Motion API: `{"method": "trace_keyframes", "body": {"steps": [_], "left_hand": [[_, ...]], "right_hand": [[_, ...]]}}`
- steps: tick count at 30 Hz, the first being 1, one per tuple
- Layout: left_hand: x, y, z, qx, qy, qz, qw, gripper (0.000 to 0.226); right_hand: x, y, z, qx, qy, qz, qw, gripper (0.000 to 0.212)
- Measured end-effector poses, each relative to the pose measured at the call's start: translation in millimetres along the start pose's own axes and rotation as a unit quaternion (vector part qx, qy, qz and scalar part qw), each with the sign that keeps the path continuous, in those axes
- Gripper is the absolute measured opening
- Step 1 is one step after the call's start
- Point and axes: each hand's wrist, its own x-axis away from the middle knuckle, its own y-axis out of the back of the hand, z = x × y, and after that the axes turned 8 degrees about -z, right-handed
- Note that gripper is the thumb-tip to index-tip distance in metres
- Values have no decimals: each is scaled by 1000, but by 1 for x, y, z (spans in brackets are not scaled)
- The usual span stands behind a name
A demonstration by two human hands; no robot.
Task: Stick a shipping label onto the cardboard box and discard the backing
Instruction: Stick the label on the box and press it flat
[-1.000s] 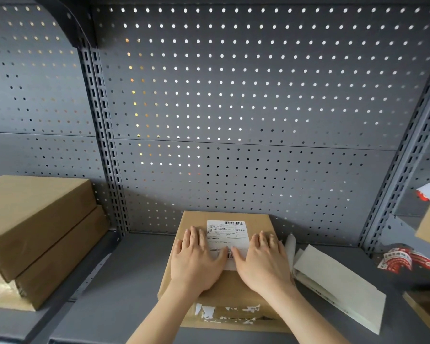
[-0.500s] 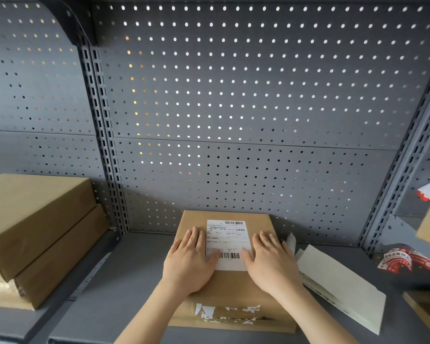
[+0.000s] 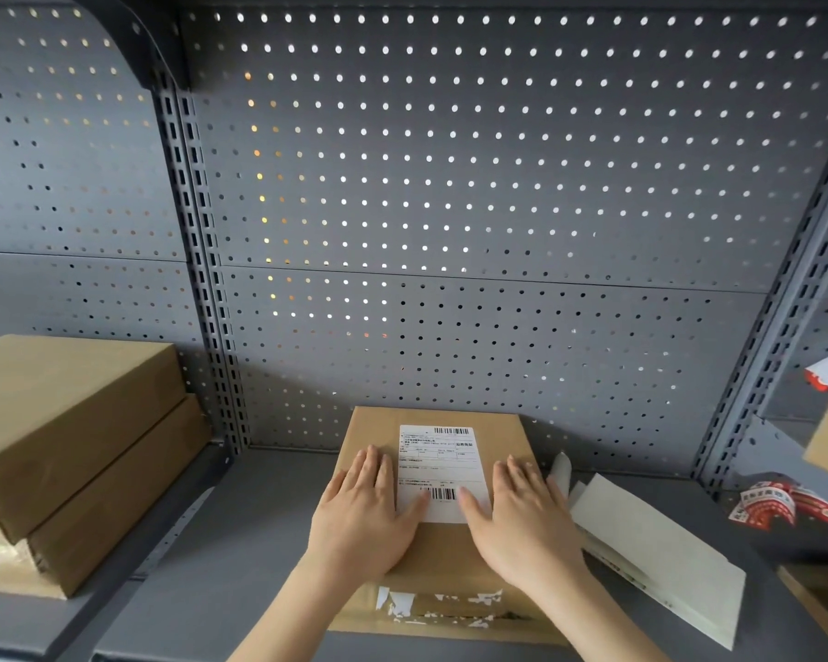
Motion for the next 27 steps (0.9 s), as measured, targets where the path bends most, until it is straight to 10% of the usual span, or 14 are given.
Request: {"method": "trace_keyframes", "body": {"steps": [27], "left_hand": [[3,8,27,-21,-83,37,996,98]], "right_hand": [[-1,-1,-33,-51,75,-9,996,54]]}}
